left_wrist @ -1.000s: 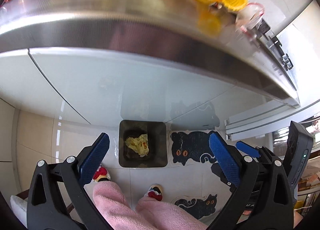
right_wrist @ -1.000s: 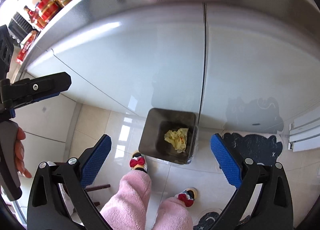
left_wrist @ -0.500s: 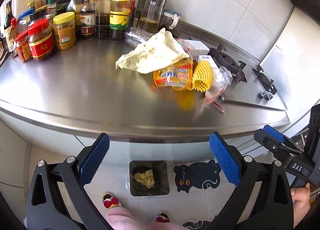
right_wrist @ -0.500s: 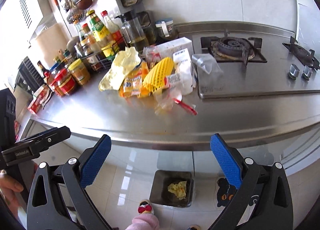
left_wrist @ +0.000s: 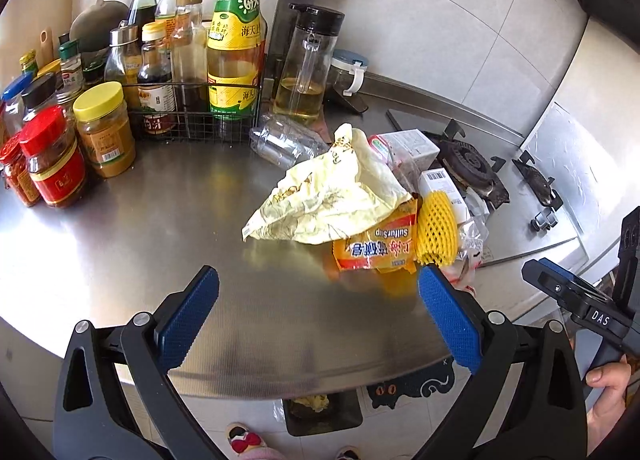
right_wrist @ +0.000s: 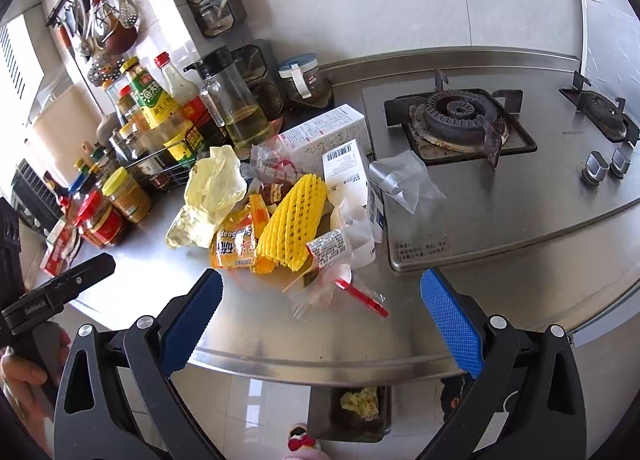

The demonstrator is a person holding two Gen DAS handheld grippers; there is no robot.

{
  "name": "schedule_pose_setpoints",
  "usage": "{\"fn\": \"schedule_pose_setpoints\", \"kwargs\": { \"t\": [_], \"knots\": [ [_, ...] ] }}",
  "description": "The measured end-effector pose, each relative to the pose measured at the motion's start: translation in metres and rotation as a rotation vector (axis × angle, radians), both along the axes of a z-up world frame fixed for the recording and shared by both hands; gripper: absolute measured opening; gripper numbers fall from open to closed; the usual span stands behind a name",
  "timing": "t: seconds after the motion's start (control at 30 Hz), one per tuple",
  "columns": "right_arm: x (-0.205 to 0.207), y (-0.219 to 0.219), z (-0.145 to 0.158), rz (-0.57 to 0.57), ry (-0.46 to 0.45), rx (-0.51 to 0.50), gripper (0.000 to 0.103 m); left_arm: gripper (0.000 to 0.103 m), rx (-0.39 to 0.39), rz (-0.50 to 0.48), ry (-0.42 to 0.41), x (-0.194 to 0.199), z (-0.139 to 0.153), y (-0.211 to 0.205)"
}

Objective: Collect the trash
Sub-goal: 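Grasp the yellow paper bag with the left tool while the right tool grasps the clear bag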

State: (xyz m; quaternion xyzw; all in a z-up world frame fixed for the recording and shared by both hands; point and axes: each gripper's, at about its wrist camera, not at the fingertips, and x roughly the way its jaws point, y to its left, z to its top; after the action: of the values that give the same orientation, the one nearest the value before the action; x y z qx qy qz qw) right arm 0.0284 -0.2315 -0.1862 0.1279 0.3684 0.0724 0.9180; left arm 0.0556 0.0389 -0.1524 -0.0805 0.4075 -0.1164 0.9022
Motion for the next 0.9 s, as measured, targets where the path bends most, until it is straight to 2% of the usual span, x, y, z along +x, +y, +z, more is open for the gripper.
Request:
{"fn": "schedule_pose_setpoints", "kwargs": {
  "t": [0.13,0.33,0.5,0.57,0.63,0.7,0.77,0.9],
  "knots": [
    [0.020,0.004,-0.004,-0.013,0.020,-0.007,0.098,0.095,0.000,-0.040,-0.016,0.030,0.000,-0.004],
    [0.041,0.002,-0.018,-0.024,0.088,0.058,0.081,0.095,0.072,-0.119,0.013,0.067,-0.017,-0.016],
    [0.050,0.003,-0.030,-0.042,0.128,0.080,0.076,0.093,0.100,-0.182,0.039,0.084,-0.035,-0.023],
    [0.053,0.003,-0.034,-0.050,0.141,0.084,0.067,0.090,0.094,-0.196,0.053,0.088,-0.040,-0.023],
    [0.055,0.003,-0.037,-0.054,0.153,0.080,0.063,0.086,0.084,-0.209,0.065,0.092,-0.045,-0.023],
    [0.057,0.004,-0.039,-0.060,0.162,0.078,0.053,0.082,0.085,-0.221,0.080,0.096,-0.051,-0.023],
    [0.059,0.003,-0.042,-0.067,0.173,0.084,0.041,0.075,0.078,-0.229,0.096,0.099,-0.056,-0.023],
    [0.059,0.003,-0.045,-0.071,0.185,0.072,0.033,0.058,0.051,-0.246,0.106,0.102,-0.059,-0.021]
  ]
}}
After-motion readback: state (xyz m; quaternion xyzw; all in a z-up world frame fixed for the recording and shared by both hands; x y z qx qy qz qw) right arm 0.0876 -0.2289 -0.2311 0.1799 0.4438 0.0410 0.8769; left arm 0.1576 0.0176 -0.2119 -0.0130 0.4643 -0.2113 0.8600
